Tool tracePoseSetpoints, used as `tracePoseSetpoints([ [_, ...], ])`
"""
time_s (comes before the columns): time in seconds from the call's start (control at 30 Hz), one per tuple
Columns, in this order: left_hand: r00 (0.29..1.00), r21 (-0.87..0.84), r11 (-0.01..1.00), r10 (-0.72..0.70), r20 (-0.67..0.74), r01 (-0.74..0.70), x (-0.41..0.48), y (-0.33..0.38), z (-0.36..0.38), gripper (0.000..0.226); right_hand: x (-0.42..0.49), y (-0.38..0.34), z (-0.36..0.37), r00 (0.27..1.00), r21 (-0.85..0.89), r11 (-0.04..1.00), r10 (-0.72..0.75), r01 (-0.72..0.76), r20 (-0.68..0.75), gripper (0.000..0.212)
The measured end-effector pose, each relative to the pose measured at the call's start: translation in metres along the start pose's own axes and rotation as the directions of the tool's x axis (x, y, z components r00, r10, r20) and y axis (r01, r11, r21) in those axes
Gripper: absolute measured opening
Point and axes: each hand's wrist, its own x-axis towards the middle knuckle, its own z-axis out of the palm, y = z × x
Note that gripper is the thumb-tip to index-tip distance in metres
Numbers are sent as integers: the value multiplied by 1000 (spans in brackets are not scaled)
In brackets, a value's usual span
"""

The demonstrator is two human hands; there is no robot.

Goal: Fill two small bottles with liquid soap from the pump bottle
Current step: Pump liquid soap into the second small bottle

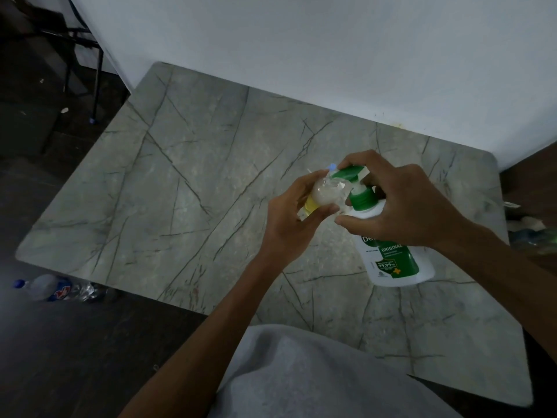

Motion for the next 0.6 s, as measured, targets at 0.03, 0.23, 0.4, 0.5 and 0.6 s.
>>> tracePoseSetpoints([
  [0.03,1000,-1,1000,-6,-4,6,0,1,0,54,0,0,-1,1000,25,1000,7,-8,8,71],
  [0.23,1000,-22,1000,-13,-22,12,3,5,0,51,-5,1,0,994,169,983,61,-75,87,91],
  [0.4,1000,12,1000,5,-19,-5,7,8,-4,52,-11,3,-6,991,165,982,67,-86,117,97],
  [0.5,1000,21,999,26,-16,-25,9,13,-4,53,-13,1,-3,998,114,992,40,-44,40,95],
  [0.6,999,5,999,52,-9,-52,11,19,-3,54,-13,0,1,999,140,990,33,-27,-38,88],
])
